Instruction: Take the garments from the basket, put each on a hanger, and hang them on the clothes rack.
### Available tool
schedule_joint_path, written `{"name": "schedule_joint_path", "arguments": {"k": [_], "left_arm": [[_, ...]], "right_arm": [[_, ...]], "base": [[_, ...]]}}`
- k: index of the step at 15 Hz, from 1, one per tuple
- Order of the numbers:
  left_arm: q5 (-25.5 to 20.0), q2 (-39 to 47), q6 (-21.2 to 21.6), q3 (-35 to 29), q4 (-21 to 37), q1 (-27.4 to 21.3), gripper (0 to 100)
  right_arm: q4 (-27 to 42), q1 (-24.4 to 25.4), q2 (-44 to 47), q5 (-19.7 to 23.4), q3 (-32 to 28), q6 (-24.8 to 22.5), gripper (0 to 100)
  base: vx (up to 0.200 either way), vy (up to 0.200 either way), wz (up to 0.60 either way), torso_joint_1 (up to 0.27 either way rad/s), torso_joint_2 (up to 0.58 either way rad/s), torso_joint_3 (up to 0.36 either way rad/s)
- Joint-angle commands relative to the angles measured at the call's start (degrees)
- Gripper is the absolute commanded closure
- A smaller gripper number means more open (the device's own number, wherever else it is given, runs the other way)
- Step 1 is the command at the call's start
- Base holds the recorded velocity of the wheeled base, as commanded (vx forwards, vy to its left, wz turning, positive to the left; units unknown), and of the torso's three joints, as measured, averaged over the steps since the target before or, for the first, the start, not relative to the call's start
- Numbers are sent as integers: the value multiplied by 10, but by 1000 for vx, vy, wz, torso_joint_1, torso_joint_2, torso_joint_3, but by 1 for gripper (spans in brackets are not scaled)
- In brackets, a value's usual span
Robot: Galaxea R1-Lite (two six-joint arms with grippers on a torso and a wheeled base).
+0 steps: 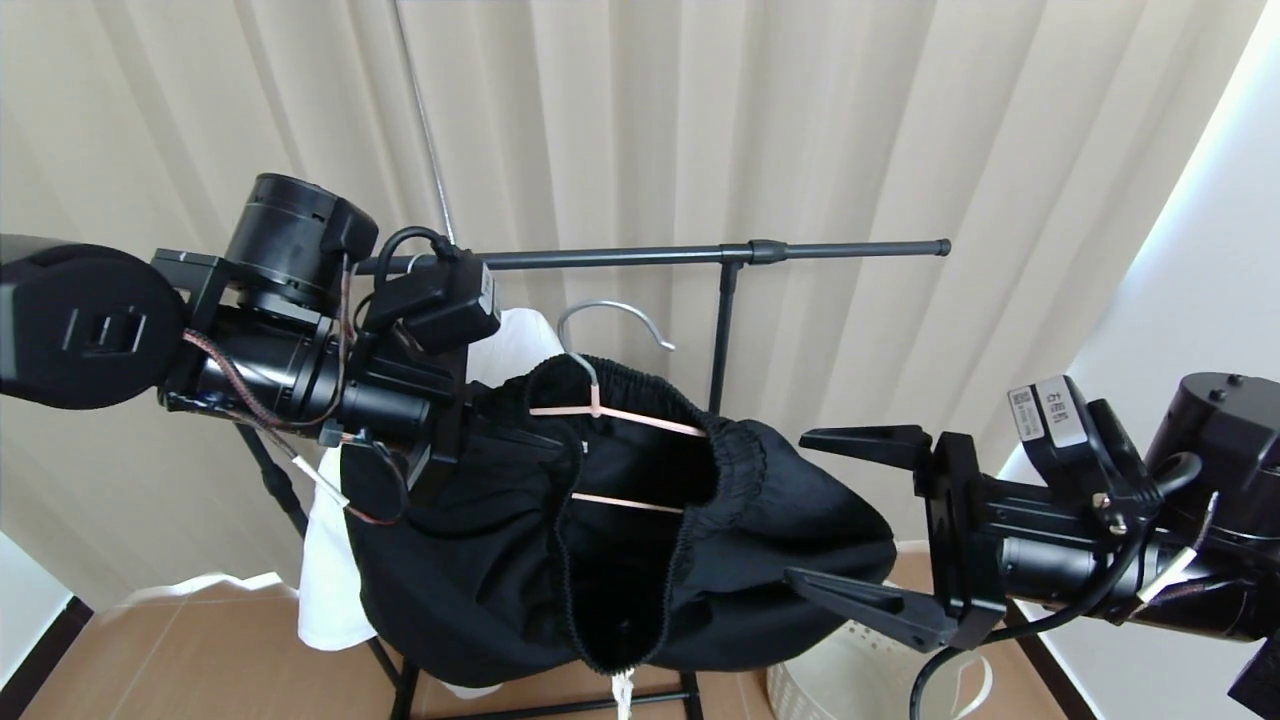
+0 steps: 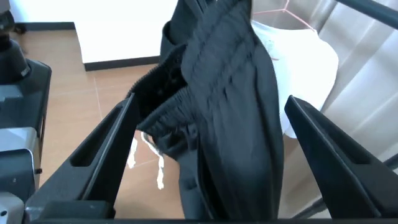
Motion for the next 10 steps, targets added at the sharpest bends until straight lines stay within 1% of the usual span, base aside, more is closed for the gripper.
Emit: {"name": "schedule_joint_path", "arguments": {"k": [1, 2, 3, 5, 8, 10], "left_arm": [[0, -28, -9, 12, 0, 16, 100], [0, -39, -14, 18, 0, 26, 100], [0, -47, -21, 24, 0, 31, 100], [0, -64, -45, 25, 0, 35, 100], [0, -87, -74, 31, 0, 37, 100], [0, -96, -84, 35, 0, 45, 100]], "right_arm": [[0, -66, 18, 58, -10, 6, 0], [-1, -90, 32, 94, -12, 6, 0], [-1, -102, 42, 114, -15, 6, 0], [-4, -107, 74, 115, -16, -5, 0], [-30, -111, 130, 115, -16, -47, 0], [-40, -112, 147, 115, -19, -49, 0]], "base": [[0, 0, 0, 0, 0, 0], [0, 0, 0, 0, 0, 0], [0, 0, 0, 0, 0, 0], [0, 0, 0, 0, 0, 0], [0, 0, 0, 0, 0, 0], [0, 0, 0, 0, 0, 0]]}}
